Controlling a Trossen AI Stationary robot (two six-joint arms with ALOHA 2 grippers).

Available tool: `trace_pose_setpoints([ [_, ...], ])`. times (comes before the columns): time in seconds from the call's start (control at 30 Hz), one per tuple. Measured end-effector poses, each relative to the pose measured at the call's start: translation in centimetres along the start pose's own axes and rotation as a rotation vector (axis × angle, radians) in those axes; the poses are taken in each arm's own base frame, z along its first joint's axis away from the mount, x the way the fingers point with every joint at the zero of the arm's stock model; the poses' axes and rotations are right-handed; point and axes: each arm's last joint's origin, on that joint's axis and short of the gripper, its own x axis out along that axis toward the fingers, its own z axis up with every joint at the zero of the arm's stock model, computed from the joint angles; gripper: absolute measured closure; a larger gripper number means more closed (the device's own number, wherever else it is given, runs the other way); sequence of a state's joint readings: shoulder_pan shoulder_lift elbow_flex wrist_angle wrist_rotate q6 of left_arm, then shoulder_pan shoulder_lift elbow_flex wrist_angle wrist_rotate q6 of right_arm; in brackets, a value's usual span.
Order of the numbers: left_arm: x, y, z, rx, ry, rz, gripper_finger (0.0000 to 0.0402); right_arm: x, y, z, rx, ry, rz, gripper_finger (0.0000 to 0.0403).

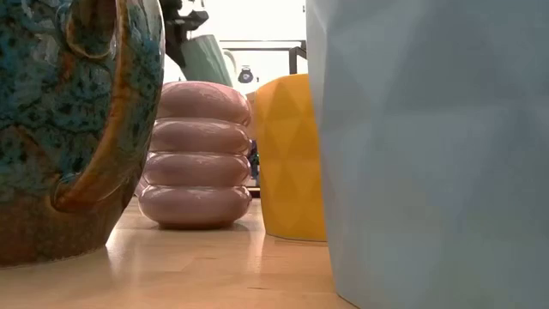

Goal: Place coffee mugs
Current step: Put the light blue mug on the shelf

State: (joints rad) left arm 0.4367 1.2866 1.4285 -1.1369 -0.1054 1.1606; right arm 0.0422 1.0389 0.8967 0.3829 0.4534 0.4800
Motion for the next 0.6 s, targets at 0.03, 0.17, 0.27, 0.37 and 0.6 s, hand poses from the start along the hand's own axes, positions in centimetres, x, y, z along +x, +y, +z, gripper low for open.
trace_pose_setpoints([
  [0.03,0.6,0.4,-0.2,0.016,0.008,-0.001,0.0369,0.1,0.0,0.0,0.003,-0.005,0.003,0.0386],
  [0.17,2.6,1.7,-0.8,0.07,0.035,-0.005,0.0369,0.1,0.0,0.0,0.021,-0.006,0.005,0.0386],
  [0.27,3.6,2.1,-1.2,0.092,0.055,-0.031,0.0368,0.0,0.2,0.0,0.046,-0.009,0.011,0.0386],
  [0.37,4.0,2.4,-1.8,0.121,0.073,-0.042,0.0363,-0.1,0.4,-0.1,0.053,-0.003,0.021,0.0386],
  [0.6,4.1,3.0,-3.6,0.117,0.131,-0.019,0.0364,-0.2,0.6,-0.3,0.046,0.01,0.029,0.0386],
])
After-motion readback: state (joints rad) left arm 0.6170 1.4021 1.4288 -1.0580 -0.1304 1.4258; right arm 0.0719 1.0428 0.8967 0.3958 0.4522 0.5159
